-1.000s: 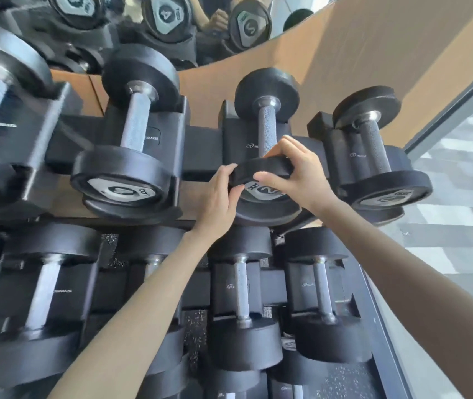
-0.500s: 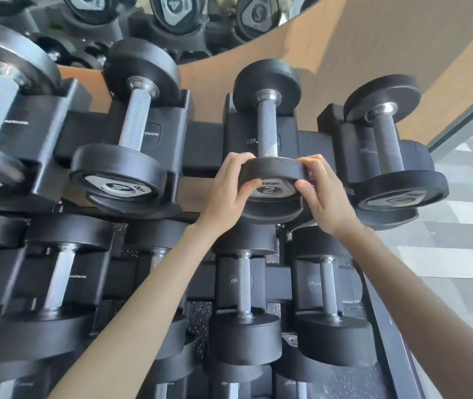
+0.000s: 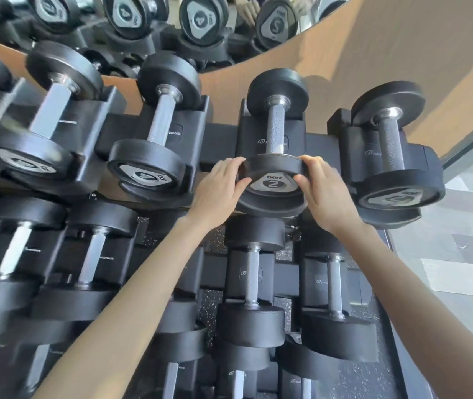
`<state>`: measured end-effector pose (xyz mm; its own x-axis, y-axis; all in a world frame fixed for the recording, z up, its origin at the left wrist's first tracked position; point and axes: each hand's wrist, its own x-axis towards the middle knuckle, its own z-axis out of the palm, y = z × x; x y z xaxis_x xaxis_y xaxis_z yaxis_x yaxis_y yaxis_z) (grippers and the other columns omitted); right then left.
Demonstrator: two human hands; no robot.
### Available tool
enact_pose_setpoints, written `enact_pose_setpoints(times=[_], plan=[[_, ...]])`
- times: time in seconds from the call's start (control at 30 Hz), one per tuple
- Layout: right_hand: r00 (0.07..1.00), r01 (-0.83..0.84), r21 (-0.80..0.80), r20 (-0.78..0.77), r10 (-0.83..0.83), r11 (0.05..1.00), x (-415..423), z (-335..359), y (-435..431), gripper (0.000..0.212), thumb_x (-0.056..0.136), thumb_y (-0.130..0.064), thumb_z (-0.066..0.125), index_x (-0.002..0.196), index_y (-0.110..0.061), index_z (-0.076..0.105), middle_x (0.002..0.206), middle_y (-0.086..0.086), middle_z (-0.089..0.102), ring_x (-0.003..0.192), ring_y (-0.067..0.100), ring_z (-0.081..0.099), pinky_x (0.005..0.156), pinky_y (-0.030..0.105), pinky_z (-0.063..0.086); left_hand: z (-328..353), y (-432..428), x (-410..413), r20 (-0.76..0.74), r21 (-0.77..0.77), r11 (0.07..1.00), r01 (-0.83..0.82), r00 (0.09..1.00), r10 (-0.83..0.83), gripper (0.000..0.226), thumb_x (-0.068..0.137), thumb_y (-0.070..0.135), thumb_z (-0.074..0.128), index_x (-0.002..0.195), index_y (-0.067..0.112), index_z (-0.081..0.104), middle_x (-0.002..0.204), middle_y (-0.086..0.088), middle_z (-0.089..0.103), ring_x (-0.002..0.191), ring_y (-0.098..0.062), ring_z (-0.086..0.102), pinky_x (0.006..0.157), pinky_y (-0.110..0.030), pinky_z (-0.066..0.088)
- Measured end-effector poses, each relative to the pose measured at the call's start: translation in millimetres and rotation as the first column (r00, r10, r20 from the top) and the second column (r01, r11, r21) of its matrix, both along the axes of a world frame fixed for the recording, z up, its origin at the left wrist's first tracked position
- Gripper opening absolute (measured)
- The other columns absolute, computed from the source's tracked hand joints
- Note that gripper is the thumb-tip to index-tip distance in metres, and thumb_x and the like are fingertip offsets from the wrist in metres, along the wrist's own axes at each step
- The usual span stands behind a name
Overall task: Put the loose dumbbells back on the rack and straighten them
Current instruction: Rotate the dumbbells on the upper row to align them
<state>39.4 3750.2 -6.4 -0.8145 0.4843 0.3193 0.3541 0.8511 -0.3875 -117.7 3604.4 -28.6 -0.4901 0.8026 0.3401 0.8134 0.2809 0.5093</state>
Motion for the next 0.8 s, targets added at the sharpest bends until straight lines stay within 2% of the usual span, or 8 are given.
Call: enact_pose_setpoints(times=[0.1, 0.23, 0.4, 0.5, 0.67, 0.8], plan=[[0.999, 0.045, 0.242, -0.033, -0.038, 0.969, 2.7, 11.5, -14.9, 0.052, 0.094, -0.041, 0.038, 0.131, -0.006, 0.043, 0.126, 0.012, 0.052, 0.116, 0.030, 0.046, 0.098, 0.040, 0.032, 16.0, -43.4, -6.2, -0.268, -0.032, 0.999, -0.003, 0.963, -0.005, 0.044, 0.093, 0.015, 0.053, 0.135, 0.007, 0.045, 0.130, -0.010, 0.054, 0.122, -0.026, 0.046, 0.103, -0.042, 0.039], [0.998, 0.041, 0.337, -0.062, -0.021, 0.941, -2.0, 21.0, -54.9, 0.056, 0.090, -0.037, 0.046, 0.136, -0.006, 0.039, 0.135, 0.014, 0.047, 0.132, 0.027, 0.035, 0.111, 0.044, 0.021, 24.8, -108.6, -7.9, -0.452, -0.101, 0.989, -0.105, 0.891, 0.048, 0.049, 0.092, 0.023, 0.046, 0.138, 0.009, 0.044, 0.138, -0.010, 0.049, 0.131, -0.026, 0.039, 0.113, -0.042, 0.026], [0.999, -0.022, 0.348, 0.046, 0.006, 0.937, -6.2, 4.5, -102.6, 0.059, 0.090, -0.037, 0.046, 0.138, -0.004, 0.037, 0.138, 0.019, 0.044, 0.133, 0.032, 0.036, 0.110, 0.052, 0.024, 7.4, -179.6, -11.7, -0.463, -0.270, 0.912, -0.308, 0.873, 0.157, 0.059, 0.089, 0.031, 0.041, 0.144, 0.011, 0.035, 0.147, -0.016, 0.036, 0.136, -0.032, 0.031, 0.113, -0.051, 0.020], [0.987, -0.072, 0.304, 0.159, 0.024, 0.950, -13.2, -14.5, -120.7, 0.067, 0.085, -0.037, 0.056, 0.140, -0.005, 0.034, 0.141, 0.019, 0.040, 0.133, 0.031, 0.034, 0.109, 0.054, 0.023, -8.1, -204.2, -21.0, -0.439, -0.341, 0.869, -0.360, 0.878, 0.191, 0.062, 0.089, 0.037, 0.036, 0.145, 0.011, 0.031, 0.149, -0.018, 0.032, 0.137, -0.035, 0.029, 0.112, -0.054, 0.021], [0.975, -0.071, 0.270, 0.223, 0.010, 0.960, -32.6, -31.5, -140.7, 0.073, 0.082, -0.038, 0.065, 0.140, -0.007, 0.034, 0.140, 0.019, 0.042, 0.132, 0.032, 0.036, 0.108, 0.053, 0.025, -22.9, -213.9, -48.7, -0.391, -0.362, 0.873, -0.327, 0.903, 0.176, 0.064, 0.092, 0.044, 0.031, 0.146, 0.009, 0.031, 0.149, -0.018, 0.032, 0.137, -0.034, 0.029, 0.112, -0.053, 0.023], [0.982, -0.046, 0.252, 0.189, -0.003, 0.967, -62.2, -28.0, -148.7, 0.069, 0.086, -0.040, 0.056, 0.141, -0.006, 0.031, 0.142, 0.018, 0.040, 0.134, 0.032, 0.032, 0.109, 0.050, 0.026, -21.6, -205.8, -93.0, -0.359, -0.307, 0.916, -0.257, 0.923, 0.138, 0.067, 0.093, 0.047, 0.027, 0.148, 0.007, 0.025, 0.152, -0.018, 0.028, 0.139, -0.032, 0.026, 0.114, -0.050, 0.020]])
